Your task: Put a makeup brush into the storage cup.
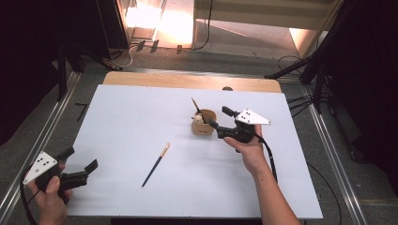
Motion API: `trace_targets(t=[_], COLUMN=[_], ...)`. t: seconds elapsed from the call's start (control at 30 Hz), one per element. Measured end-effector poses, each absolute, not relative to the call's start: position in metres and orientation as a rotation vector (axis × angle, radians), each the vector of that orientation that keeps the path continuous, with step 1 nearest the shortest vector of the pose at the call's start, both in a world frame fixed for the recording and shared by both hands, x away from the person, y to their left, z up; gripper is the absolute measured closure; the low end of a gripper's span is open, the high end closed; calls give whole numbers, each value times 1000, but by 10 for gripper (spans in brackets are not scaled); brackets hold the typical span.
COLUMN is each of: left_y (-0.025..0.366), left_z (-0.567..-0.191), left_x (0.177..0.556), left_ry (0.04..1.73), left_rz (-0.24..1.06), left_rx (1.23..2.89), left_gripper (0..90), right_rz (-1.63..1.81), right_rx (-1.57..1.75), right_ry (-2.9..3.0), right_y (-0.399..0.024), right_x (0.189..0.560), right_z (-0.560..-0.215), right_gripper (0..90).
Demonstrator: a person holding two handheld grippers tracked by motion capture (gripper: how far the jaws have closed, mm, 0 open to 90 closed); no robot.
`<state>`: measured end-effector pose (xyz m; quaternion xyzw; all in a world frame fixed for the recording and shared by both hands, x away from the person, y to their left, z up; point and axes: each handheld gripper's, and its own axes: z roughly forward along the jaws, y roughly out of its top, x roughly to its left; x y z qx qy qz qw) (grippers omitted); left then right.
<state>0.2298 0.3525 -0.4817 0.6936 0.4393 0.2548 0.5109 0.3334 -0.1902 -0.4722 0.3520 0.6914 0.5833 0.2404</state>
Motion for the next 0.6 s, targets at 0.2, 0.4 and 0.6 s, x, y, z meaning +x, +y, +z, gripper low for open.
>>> trace_targets(t=[0.2, 0.4, 0.6], left_y=[352, 351, 352], left_z=[-481, -482, -482], left_x=[230, 230, 230], left_ry=[1059, 1053, 1054], left_rz=[613, 611, 611], left_rx=[1675, 1674, 1674], left_gripper=[0, 0, 0], right_rz=[1608, 1632, 1619], right_rx=[952, 920, 960], right_ry=[1871, 1888, 1901], right_y=[-197, -200, -204], right_x=[327, 321, 316], right_z=[-472, -471, -472], right_gripper=[251, 176, 116])
